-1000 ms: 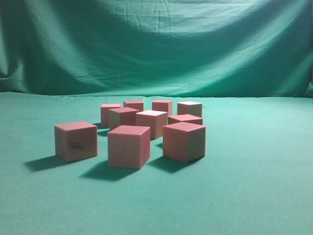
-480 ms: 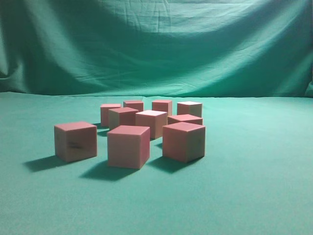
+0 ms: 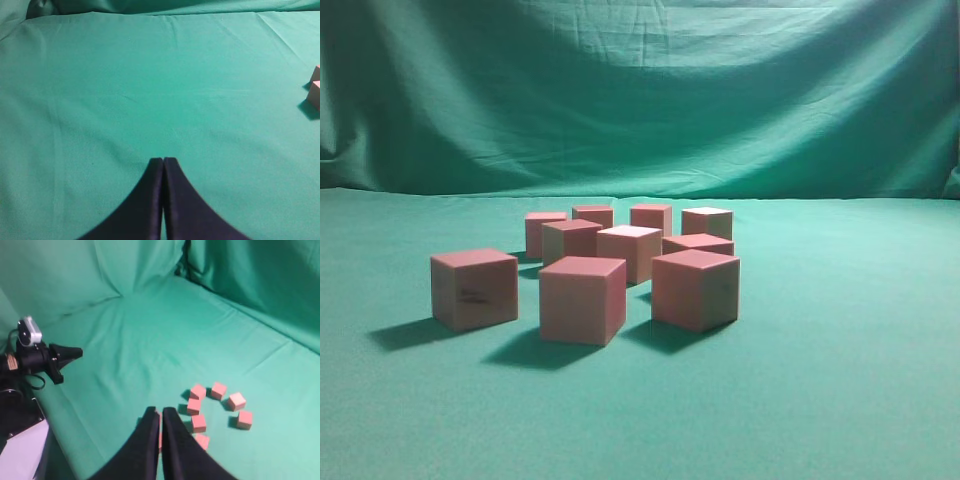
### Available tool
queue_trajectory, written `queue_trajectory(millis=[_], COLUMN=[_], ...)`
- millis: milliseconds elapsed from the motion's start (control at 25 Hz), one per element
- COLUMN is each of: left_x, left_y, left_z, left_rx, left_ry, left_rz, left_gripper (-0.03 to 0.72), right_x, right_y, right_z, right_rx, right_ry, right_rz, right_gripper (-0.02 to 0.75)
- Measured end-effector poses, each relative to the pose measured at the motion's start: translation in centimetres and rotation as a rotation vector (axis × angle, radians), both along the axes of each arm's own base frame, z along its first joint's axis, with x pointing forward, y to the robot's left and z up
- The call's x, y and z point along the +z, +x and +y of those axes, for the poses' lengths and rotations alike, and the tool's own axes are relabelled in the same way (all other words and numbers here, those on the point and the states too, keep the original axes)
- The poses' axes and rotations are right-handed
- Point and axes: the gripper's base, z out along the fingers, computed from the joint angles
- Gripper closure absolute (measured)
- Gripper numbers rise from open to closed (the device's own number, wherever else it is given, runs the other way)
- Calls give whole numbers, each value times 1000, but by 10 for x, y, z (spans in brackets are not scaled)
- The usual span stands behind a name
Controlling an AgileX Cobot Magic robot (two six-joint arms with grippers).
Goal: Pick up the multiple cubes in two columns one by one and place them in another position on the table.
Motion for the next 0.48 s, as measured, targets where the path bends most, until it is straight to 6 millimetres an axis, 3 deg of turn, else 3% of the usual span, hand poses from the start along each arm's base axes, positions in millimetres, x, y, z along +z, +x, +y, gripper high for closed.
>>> queue_trajectory(millis=[480], left_x=[0], left_y=[0], left_z=[0], left_rx=[0], left_ry=[0], left_rz=[0], left_gripper=[688], right_x=[-126], right_y=[22], right_z=[3], right_rx=[-242], right_ry=[210], right_rz=[-115], right_gripper=[738])
